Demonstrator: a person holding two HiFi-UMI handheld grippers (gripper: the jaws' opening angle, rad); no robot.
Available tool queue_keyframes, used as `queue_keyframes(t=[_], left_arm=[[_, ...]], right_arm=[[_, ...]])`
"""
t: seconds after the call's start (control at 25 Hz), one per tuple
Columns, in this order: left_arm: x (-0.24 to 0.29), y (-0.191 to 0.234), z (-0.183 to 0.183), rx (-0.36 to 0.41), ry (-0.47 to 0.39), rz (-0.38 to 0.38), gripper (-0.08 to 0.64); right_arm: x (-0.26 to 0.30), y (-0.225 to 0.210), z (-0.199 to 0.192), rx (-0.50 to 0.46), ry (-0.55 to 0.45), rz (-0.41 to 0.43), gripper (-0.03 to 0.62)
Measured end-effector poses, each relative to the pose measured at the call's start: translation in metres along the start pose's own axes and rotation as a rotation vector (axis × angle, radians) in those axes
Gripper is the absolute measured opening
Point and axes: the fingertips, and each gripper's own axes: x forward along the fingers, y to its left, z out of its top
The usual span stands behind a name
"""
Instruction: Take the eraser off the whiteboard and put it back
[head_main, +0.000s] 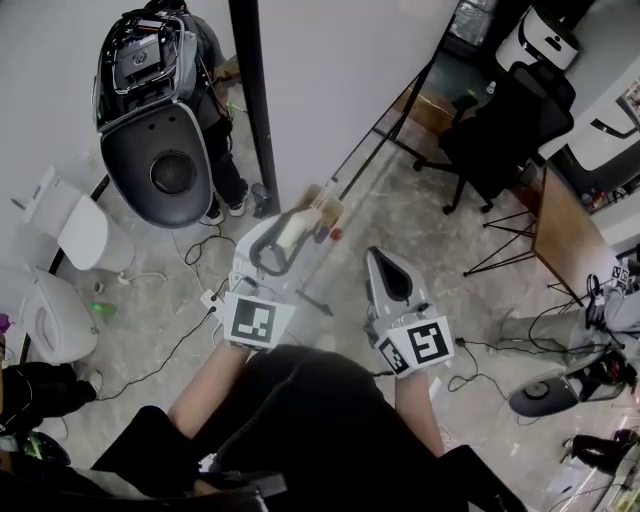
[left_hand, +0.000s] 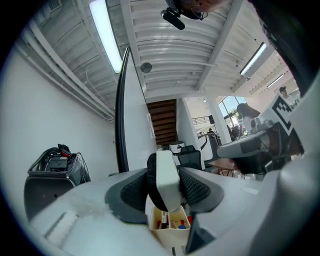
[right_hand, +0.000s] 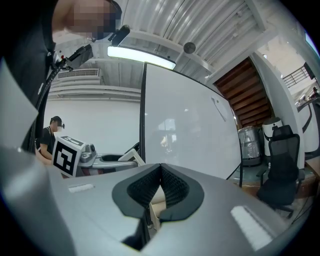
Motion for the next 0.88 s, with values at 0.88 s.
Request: queue_keyframes(t=[0.88], left_arm=[[-0.025, 0.014, 0.002, -0.056, -0.045, -0.012, 0.184]], right_arm=[[-0.002, 0.01, 0.0, -0.007, 0.009, -0.02, 0.009]])
